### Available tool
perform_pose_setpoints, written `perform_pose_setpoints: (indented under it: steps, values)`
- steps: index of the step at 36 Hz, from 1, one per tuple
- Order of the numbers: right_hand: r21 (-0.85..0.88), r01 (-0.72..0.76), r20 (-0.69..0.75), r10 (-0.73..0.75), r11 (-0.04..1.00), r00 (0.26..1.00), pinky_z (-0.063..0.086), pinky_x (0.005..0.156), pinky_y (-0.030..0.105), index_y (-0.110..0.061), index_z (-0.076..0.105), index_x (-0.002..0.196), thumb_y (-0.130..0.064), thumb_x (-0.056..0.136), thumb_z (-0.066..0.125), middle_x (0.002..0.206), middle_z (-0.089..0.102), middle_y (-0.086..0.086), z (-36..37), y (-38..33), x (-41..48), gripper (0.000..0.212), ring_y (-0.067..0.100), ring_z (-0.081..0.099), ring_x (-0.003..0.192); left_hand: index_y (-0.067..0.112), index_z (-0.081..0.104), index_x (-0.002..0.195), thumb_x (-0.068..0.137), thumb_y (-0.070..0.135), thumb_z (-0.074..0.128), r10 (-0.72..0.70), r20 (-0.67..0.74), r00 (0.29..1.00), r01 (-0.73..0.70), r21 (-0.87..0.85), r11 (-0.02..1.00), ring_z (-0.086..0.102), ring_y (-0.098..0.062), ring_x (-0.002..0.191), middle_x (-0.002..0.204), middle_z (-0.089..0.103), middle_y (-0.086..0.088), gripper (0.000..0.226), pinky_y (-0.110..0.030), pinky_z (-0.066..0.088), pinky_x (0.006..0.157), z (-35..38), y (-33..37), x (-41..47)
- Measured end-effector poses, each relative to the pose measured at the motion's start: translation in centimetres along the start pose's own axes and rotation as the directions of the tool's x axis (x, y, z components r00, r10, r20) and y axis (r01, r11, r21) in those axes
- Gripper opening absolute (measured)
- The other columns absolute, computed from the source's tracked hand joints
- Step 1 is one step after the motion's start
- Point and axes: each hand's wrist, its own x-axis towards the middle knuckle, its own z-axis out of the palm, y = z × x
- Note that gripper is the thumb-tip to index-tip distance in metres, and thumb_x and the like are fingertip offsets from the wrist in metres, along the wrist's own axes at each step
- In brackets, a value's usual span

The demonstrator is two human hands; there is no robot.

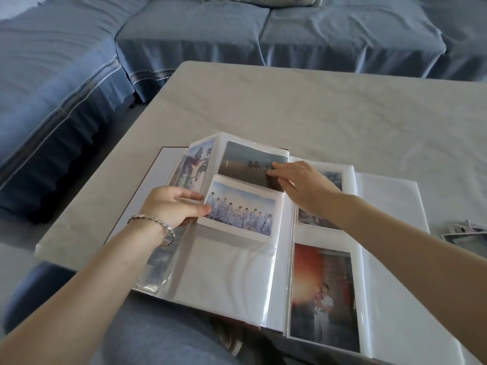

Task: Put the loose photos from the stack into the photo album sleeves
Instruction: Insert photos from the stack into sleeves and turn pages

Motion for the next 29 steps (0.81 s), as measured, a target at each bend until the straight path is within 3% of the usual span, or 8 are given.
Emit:
perform_pose_setpoints:
  steps: [3,6,11,17,21,25,29]
  values:
    - [0.036,-0.007,-0.025,0.008,0.999,1.000,0.020,0.110,0.027,-0.025,0.049,0.134,-0.018,0.100,0.033,0.144,0.041,-0.011,-0.2,0.0,0.2,0.039,0.013,0.030,0.133,0.024,0.069,0.072,0.066,0.017,0.084,0.100,-0.004,0.995,-0.100,0.085,0.991,0.064,-0.007,0.067,0.070,0.070,0.007,0.018,-0.019,0.048,0.064,0.0,0.5,-0.3]
    - [0.053,-0.010,-0.031,0.012,0.999,0.999,0.022,0.111,0.029,-0.024,0.049,0.134,-0.018,0.100,0.034,0.144,0.041,-0.010,-0.1,-0.1,0.0,0.038,0.014,0.029,0.134,0.022,0.069,0.066,0.066,0.017,0.083,0.195,-0.047,0.980,-0.187,0.134,0.973,0.063,-0.003,0.060,0.061,0.068,0.010,0.015,-0.017,0.044,0.059,0.4,0.5,-0.7]
    - [0.059,-0.013,-0.040,0.015,0.998,0.999,0.024,0.110,0.032,-0.025,0.048,0.135,-0.017,0.099,0.035,0.145,0.040,-0.011,0.1,-0.2,-0.2,0.039,0.014,0.028,0.133,0.022,0.067,0.059,0.066,0.019,0.083,0.305,-0.159,0.939,-0.278,0.169,0.946,0.063,-0.009,0.057,0.057,0.067,0.006,0.018,-0.023,0.048,0.062,1.2,-0.5,-1.1]
    - [0.060,-0.007,-0.041,0.010,0.998,0.999,0.019,0.109,0.027,-0.025,0.047,0.136,-0.017,0.099,0.035,0.147,0.038,-0.010,0.3,-0.1,-0.2,0.039,0.014,0.028,0.133,0.018,0.064,0.060,0.068,0.006,0.080,0.413,-0.215,0.885,-0.409,0.066,0.910,0.066,-0.006,0.073,0.084,0.069,0.017,0.021,-0.018,0.051,0.065,1.8,-1.9,-1.2]
    - [0.053,-0.008,-0.045,0.011,0.999,0.999,0.018,0.109,0.027,-0.025,0.045,0.137,-0.018,0.099,0.035,0.148,0.035,-0.010,0.6,0.0,-0.2,0.040,0.014,0.026,0.135,0.024,0.065,0.062,0.070,0.004,0.078,0.510,-0.218,0.832,-0.508,0.067,0.859,0.067,-0.005,0.077,0.088,0.069,0.018,0.025,-0.013,0.052,0.065,1.8,-2.5,-1.3]
    - [0.039,-0.016,-0.042,0.018,0.999,0.999,0.020,0.110,0.030,-0.027,0.044,0.137,-0.019,0.099,0.034,0.149,0.034,-0.012,0.6,0.0,-0.2,0.040,0.013,0.025,0.135,0.023,0.068,0.064,0.071,0.005,0.077,0.521,-0.204,0.829,-0.525,0.038,0.850,0.068,-0.002,0.078,0.086,0.069,0.023,0.022,-0.014,0.053,0.067,1.9,-2.9,-1.1]
    - [0.044,-0.014,-0.044,0.016,0.999,0.999,0.020,0.109,0.029,-0.026,0.044,0.137,-0.019,0.099,0.035,0.149,0.034,-0.011,0.7,0.1,-0.2,0.040,0.014,0.026,0.134,0.025,0.067,0.065,0.071,0.001,0.076,0.544,-0.205,0.813,-0.556,-0.001,0.831,0.069,-0.004,0.079,0.086,0.070,0.017,0.027,-0.014,0.053,0.067,1.8,-2.9,-1.1]
